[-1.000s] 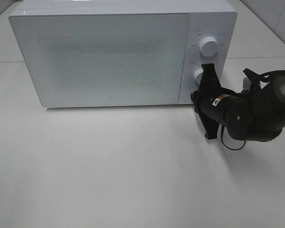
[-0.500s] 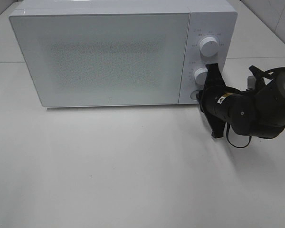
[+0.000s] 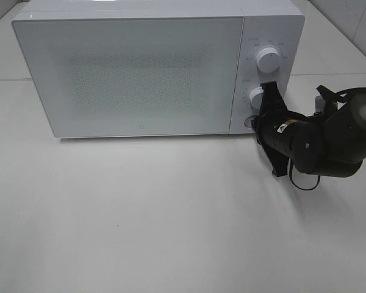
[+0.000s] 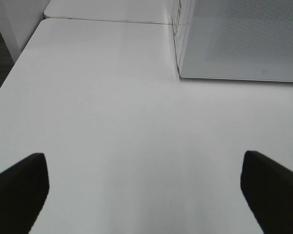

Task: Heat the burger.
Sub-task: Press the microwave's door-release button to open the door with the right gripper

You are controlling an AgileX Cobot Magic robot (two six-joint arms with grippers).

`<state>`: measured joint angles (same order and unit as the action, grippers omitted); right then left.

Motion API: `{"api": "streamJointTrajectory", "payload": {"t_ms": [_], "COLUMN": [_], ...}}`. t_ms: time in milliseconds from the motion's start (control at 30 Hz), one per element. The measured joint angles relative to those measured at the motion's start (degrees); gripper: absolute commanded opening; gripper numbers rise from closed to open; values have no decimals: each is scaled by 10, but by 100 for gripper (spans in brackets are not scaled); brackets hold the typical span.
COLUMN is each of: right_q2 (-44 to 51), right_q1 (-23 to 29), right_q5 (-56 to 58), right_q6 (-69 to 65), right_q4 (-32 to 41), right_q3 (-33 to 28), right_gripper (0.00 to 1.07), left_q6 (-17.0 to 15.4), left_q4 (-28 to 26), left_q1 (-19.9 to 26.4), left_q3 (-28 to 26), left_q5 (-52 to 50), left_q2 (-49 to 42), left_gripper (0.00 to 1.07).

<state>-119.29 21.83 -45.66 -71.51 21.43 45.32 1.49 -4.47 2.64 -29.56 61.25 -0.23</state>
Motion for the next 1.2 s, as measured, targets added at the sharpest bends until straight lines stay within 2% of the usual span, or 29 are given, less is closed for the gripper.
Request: {"api": "streamJointTrajectory", "payload": {"t_ms": [433, 1200], "right_q2": [-5, -2], "right_q1": [11, 30], "right_q5": [28, 7], "right_q6": [4, 18], "right_q4": [69, 94], "right_q3": [33, 28], "right_gripper": [0, 0], "left_q6": [0, 0], "left_q4": [0, 0], "left_q1": [0, 0], "left_q3": [0, 0], "left_q5": [0, 0], "left_q2": [0, 0], "left_gripper": [100, 100]}}
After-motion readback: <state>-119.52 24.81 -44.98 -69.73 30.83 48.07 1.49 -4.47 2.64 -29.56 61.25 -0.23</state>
